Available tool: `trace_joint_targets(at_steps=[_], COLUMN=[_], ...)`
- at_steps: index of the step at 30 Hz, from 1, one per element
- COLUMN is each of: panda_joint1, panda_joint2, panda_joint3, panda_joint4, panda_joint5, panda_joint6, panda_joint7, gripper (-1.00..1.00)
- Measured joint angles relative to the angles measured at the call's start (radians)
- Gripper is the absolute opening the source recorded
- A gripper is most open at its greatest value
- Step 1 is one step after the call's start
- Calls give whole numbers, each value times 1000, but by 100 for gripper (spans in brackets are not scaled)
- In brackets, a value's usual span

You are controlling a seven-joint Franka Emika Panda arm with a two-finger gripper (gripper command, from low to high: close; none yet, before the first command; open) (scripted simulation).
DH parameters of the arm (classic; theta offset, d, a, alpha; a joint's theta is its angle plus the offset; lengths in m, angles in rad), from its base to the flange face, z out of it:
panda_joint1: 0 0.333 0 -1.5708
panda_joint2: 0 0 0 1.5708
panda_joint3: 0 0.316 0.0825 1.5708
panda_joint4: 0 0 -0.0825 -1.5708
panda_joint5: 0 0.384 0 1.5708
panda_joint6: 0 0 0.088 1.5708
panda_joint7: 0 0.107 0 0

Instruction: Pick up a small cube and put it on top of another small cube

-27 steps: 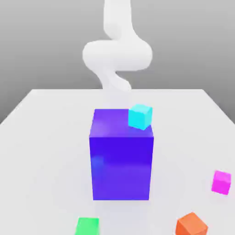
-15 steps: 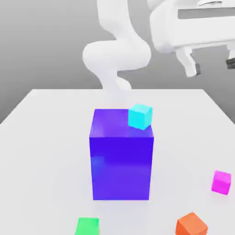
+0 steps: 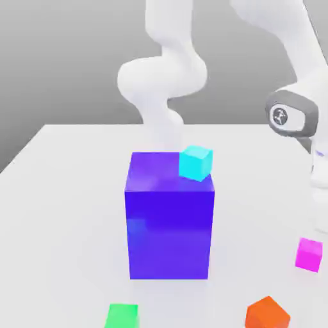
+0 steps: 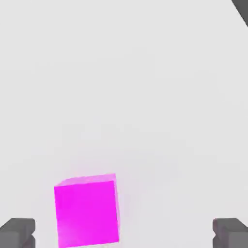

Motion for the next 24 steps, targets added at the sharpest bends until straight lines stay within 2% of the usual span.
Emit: trace_joint_targets(at_steps=[4, 5, 12, 17, 24], panda_joint1=[48, 55, 55, 26, -93], panda_joint2=[145, 171, 172, 14, -20], panda_joint3=[-51, -59, -60, -18, -104], panda_joint4=[24, 30, 30, -3, 31], panda_joint5=[-57, -64, -69, -6, 69], panda_joint6=[110, 130, 130, 7, -60], panda_joint7=[38, 42, 47, -1, -5], gripper=[0, -100, -100, -100, -100])
